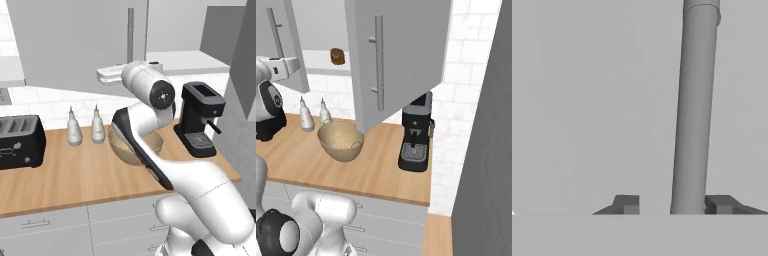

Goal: Open the cabinet, pick up the bread from the cabinet and place it in the basket. Then move the basket to the dining counter.

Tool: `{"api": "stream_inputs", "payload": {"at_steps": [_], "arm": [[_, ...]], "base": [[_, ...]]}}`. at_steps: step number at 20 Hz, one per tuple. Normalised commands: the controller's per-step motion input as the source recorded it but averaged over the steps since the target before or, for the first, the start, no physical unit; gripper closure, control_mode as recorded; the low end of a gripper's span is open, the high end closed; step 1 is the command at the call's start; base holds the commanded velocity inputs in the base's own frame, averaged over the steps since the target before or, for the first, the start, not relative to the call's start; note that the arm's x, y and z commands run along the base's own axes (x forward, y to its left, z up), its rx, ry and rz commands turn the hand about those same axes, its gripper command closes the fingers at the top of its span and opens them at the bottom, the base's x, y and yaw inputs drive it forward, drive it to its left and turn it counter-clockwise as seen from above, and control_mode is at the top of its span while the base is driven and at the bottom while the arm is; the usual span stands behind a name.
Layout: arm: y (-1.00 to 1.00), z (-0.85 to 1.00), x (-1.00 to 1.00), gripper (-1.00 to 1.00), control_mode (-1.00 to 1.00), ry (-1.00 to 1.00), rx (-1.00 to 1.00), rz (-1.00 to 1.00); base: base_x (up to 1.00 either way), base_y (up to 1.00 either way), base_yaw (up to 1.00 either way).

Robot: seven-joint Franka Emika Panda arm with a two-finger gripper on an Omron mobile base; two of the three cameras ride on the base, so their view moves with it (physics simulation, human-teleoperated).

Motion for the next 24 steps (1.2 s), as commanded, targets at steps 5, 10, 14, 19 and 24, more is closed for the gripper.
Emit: {"api": "stream_inputs", "payload": {"at_steps": [5, 10, 14, 19, 24], "arm": [[1.0, 0.0, -0.62, 1.0, -1.0, 0.0, -0.02, 0.02], [1.0, 0.0, -0.6, 1.0, -1.0, 0.0, -0.01, 0.01], [1.0, 0.0, -0.58, 1.0, -1.0, 0.01, -0.01, 0.0], [1.0, -0.03, -0.36, 1.0, -1.0, 0.04, -0.01, 0.0], [1.0, -0.13, -0.24, 1.0, -1.0, 0.05, -0.02, 0.0]], "base": [[0.0, 0.0, 0.0], [0.0, 0.0, 0.0], [0.0, 0.0, 0.0], [0.0, 0.0, 0.0], [0.0, 0.0, 0.0]]}}
